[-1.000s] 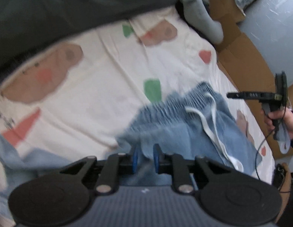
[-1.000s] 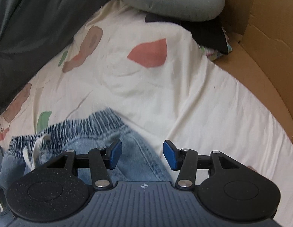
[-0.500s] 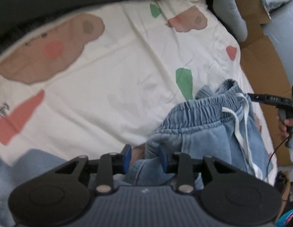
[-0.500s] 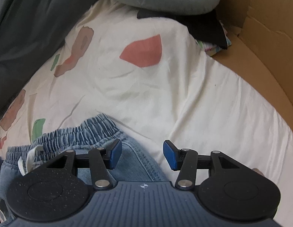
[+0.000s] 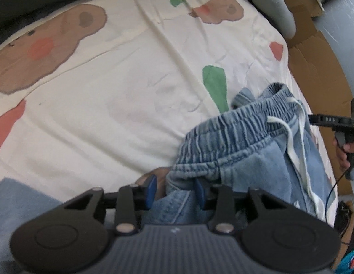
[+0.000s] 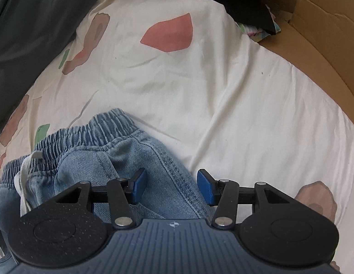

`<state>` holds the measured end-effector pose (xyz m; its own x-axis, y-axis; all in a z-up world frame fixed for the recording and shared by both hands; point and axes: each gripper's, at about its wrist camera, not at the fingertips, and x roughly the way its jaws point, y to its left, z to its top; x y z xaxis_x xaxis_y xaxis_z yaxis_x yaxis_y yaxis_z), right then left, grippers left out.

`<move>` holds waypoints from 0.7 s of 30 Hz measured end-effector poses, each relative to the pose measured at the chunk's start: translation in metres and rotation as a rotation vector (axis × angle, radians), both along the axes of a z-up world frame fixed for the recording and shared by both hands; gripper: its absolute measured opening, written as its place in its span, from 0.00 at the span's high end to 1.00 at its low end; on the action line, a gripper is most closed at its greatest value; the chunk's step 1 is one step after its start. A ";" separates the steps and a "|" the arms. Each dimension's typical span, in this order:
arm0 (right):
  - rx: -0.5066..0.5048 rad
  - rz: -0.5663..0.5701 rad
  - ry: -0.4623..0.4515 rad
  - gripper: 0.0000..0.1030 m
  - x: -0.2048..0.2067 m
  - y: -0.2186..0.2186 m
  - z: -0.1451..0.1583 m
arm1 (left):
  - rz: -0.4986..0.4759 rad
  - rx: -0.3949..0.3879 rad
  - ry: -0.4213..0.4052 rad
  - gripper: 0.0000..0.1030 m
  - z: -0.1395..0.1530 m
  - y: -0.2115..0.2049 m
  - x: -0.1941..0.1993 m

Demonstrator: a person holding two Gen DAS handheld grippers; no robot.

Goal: Fold clothes

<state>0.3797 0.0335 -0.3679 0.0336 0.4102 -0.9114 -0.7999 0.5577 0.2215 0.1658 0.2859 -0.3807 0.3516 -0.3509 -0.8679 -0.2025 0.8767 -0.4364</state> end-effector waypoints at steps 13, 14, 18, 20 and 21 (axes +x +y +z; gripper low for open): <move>0.068 0.096 -0.054 0.46 0.005 0.019 0.004 | 0.040 -0.037 -0.026 0.77 -0.006 -0.013 0.001; 0.066 0.119 -0.059 0.47 0.004 0.023 0.003 | 0.037 -0.022 -0.027 0.81 -0.004 -0.014 0.000; 0.005 0.191 -0.064 0.47 -0.003 0.037 -0.010 | 0.025 0.060 -0.051 0.85 0.016 -0.012 -0.005; -0.001 0.225 -0.073 0.61 -0.009 0.039 -0.015 | 0.020 0.110 -0.072 0.85 0.028 -0.009 -0.007; -0.005 0.245 -0.083 0.70 -0.012 0.040 -0.015 | 0.016 0.126 -0.085 0.86 0.033 -0.008 -0.008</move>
